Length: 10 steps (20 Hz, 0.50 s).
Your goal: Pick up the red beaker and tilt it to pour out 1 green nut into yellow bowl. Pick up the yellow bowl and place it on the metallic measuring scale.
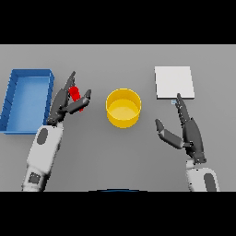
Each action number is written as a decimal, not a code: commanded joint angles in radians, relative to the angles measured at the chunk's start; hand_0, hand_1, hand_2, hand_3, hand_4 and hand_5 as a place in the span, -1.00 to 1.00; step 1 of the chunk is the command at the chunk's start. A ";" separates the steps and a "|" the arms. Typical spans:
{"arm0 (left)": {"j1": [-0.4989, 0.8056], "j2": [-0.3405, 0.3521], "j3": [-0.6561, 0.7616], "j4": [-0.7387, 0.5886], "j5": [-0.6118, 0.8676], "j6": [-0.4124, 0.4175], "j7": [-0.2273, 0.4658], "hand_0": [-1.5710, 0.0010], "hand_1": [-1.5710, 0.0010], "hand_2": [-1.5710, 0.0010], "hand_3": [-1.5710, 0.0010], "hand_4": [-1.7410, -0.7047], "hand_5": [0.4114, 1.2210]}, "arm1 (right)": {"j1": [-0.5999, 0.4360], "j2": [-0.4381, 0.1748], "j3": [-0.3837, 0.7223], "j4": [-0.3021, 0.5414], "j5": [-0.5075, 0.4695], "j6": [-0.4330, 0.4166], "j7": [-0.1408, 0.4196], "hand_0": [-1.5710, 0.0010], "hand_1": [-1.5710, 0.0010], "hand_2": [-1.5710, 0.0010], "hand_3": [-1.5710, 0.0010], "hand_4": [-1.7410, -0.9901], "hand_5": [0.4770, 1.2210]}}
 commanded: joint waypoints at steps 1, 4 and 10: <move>-0.014 -0.012 0.015 0.017 0.017 0.005 -0.019 1.00 1.00 1.00 1.00 -0.09 -0.29 | -0.004 0.005 0.000 0.002 0.003 -0.006 0.011 1.00 1.00 1.00 1.00 0.32 -0.55; -0.037 -0.029 0.046 0.088 0.041 0.005 -0.076 0.99 0.99 0.93 0.95 -0.20 -0.19 | -0.009 -0.005 -0.010 -0.005 -0.010 0.000 -0.003 1.00 1.00 1.00 1.00 0.32 -0.55; -0.082 -0.054 0.038 0.156 -0.032 0.122 -0.105 -0.17 -0.20 -0.26 -0.25 -0.65 0.56 | -0.002 -0.002 -0.011 0.000 -0.009 -0.003 0.009 1.00 1.00 1.00 1.00 0.34 -0.54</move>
